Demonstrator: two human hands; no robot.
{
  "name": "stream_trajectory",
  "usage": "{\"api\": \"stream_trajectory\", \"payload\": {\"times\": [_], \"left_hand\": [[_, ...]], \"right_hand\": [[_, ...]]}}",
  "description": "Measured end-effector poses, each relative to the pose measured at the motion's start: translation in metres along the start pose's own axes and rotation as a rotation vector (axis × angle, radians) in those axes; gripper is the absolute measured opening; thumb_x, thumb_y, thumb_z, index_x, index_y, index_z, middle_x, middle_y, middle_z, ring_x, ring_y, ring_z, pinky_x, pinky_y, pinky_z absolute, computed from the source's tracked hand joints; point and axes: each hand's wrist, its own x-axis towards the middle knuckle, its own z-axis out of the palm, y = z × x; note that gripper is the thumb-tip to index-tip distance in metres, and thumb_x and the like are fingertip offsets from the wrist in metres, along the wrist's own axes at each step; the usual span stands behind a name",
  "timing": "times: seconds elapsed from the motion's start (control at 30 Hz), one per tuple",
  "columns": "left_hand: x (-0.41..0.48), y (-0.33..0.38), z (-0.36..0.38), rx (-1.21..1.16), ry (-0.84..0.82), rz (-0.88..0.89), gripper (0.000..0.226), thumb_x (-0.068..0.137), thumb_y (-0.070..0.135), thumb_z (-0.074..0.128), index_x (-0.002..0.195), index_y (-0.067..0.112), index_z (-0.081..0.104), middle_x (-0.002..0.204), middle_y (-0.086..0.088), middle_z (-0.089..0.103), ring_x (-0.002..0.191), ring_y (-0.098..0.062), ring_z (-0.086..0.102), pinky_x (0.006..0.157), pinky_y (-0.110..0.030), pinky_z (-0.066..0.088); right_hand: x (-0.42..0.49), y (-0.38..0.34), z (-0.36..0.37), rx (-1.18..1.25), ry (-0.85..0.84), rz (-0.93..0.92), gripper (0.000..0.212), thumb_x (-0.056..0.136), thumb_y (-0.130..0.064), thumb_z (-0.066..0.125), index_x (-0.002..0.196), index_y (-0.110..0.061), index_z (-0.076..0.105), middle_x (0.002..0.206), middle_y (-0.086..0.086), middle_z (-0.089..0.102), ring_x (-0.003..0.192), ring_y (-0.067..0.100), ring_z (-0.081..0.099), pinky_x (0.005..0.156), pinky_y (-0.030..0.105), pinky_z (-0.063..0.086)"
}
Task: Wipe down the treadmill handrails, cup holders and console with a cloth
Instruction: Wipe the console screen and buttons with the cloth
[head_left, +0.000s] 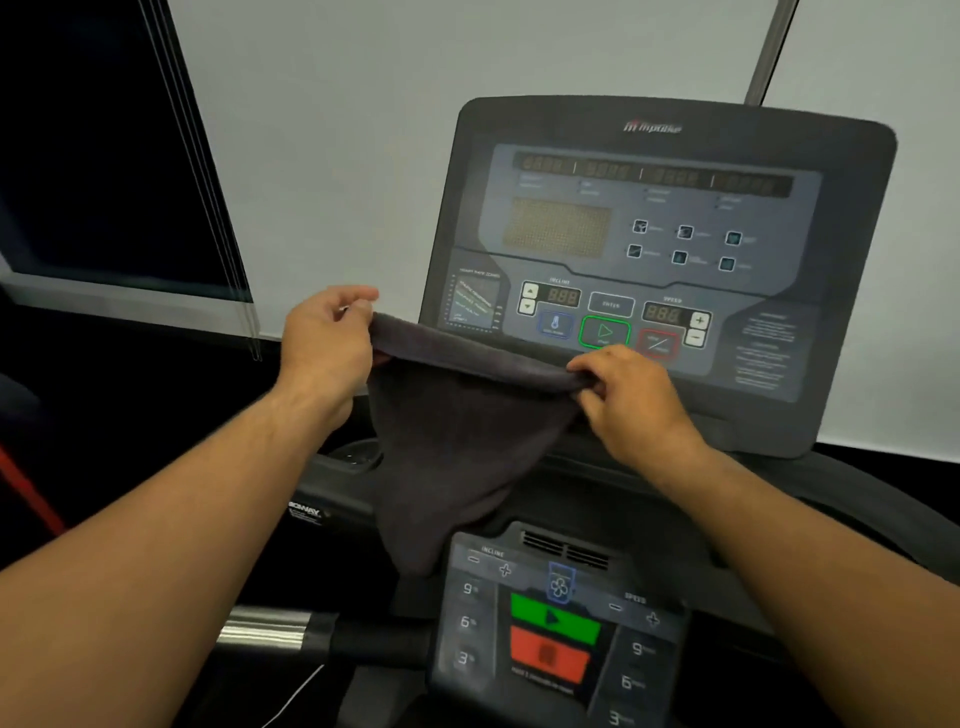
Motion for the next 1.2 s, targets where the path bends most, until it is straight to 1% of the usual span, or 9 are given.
{"api": "stream_trajectory", "payload": {"times": [0.17, 0.27, 0.33, 0.4, 0.57, 0.77, 0.9, 1.03, 1.2], "left_hand": [[-0.004, 0.000, 0.006, 0.443, -0.162, 0.209, 0.055, 0.085, -0.002, 0.060, 0.137, 0.015, 0.054, 0.123, -0.001, 0.063, 0.108, -0.017, 0.062, 0.092, -0.028, 0.052], [-0.006, 0.001, 0.012, 0.728, -0.075, 0.393, 0.034, 0.088, 0.005, 0.061, 0.122, 0.011, 0.065, 0.115, -0.005, 0.067, 0.104, -0.019, 0.061, 0.091, -0.027, 0.047], [-0.004, 0.000, 0.015, 0.802, -0.076, 0.346, 0.017, 0.094, 0.020, 0.059, 0.091, 0.008, 0.071, 0.088, -0.006, 0.071, 0.083, -0.023, 0.062, 0.071, -0.029, 0.045], [-0.002, -0.005, 0.019, 0.863, -0.148, 0.235, 0.038, 0.096, 0.032, 0.057, 0.074, 0.002, 0.066, 0.068, -0.010, 0.064, 0.072, -0.030, 0.061, 0.058, -0.032, 0.038], [0.004, -0.025, 0.037, 0.503, -0.242, -0.063, 0.037, 0.091, 0.033, 0.061, 0.075, 0.000, 0.068, 0.067, -0.008, 0.062, 0.065, -0.024, 0.055, 0.062, -0.032, 0.044], [0.035, -0.023, 0.052, 0.316, -0.263, 0.025, 0.044, 0.083, 0.048, 0.058, 0.075, 0.006, 0.067, 0.080, -0.022, 0.069, 0.067, -0.025, 0.060, 0.075, -0.058, 0.057], [0.064, -0.006, 0.056, 0.331, -0.245, 0.159, 0.039, 0.096, 0.039, 0.054, 0.078, 0.008, 0.067, 0.077, -0.014, 0.069, 0.070, -0.028, 0.063, 0.074, -0.054, 0.056], [0.085, 0.029, 0.069, 0.175, -0.274, 0.293, 0.036, 0.098, 0.032, 0.054, 0.067, 0.016, 0.062, 0.062, 0.003, 0.055, 0.058, -0.009, 0.048, 0.057, -0.033, 0.043], [0.090, 0.035, 0.074, 0.091, -0.485, 0.274, 0.034, 0.092, 0.038, 0.056, 0.081, 0.010, 0.071, 0.076, -0.007, 0.063, 0.071, -0.018, 0.056, 0.066, -0.043, 0.049]], "right_hand": [[0.018, 0.009, -0.026, 0.079, 0.005, 0.250, 0.018, 0.094, -0.024, 0.057, 0.092, -0.012, 0.069, 0.084, 0.010, 0.068, 0.084, 0.031, 0.059, 0.067, 0.030, 0.039], [0.019, 0.008, -0.036, 0.487, -0.154, 0.378, 0.020, 0.093, -0.022, 0.059, 0.079, -0.008, 0.064, 0.068, 0.008, 0.055, 0.067, 0.021, 0.051, 0.058, 0.027, 0.039], [0.018, 0.005, -0.039, 0.808, -0.232, 0.552, 0.015, 0.091, -0.022, 0.062, 0.079, -0.014, 0.063, 0.071, 0.006, 0.058, 0.065, 0.016, 0.054, 0.060, 0.028, 0.049], [0.019, 0.003, -0.035, 0.929, -0.240, 0.707, 0.011, 0.088, -0.023, 0.066, 0.079, -0.019, 0.061, 0.065, 0.001, 0.061, 0.056, 0.012, 0.056, 0.053, 0.025, 0.050], [0.023, -0.003, -0.020, 1.244, -0.210, 0.940, 0.014, 0.087, -0.022, 0.066, 0.077, -0.021, 0.056, 0.055, -0.004, 0.060, 0.049, 0.010, 0.056, 0.047, 0.020, 0.046], [0.045, -0.004, -0.017, 1.262, -0.073, 0.837, 0.009, 0.092, -0.018, 0.060, 0.085, -0.021, 0.061, 0.069, -0.004, 0.066, 0.067, 0.013, 0.062, 0.073, 0.037, 0.053], [0.065, -0.006, -0.026, 1.270, 0.123, 0.715, 0.016, 0.096, -0.018, 0.056, 0.079, -0.020, 0.055, 0.064, -0.003, 0.064, 0.060, 0.011, 0.062, 0.056, 0.028, 0.054], [0.088, -0.012, -0.053, 1.260, 0.377, 0.509, 0.018, 0.097, -0.021, 0.056, 0.079, -0.020, 0.056, 0.068, -0.001, 0.060, 0.058, 0.011, 0.055, 0.058, 0.030, 0.050], [0.075, -0.011, -0.070, 1.086, 0.204, 0.417, 0.015, 0.094, -0.024, 0.059, 0.080, -0.018, 0.059, 0.069, 0.002, 0.056, 0.060, 0.013, 0.051, 0.062, 0.032, 0.047]]}}
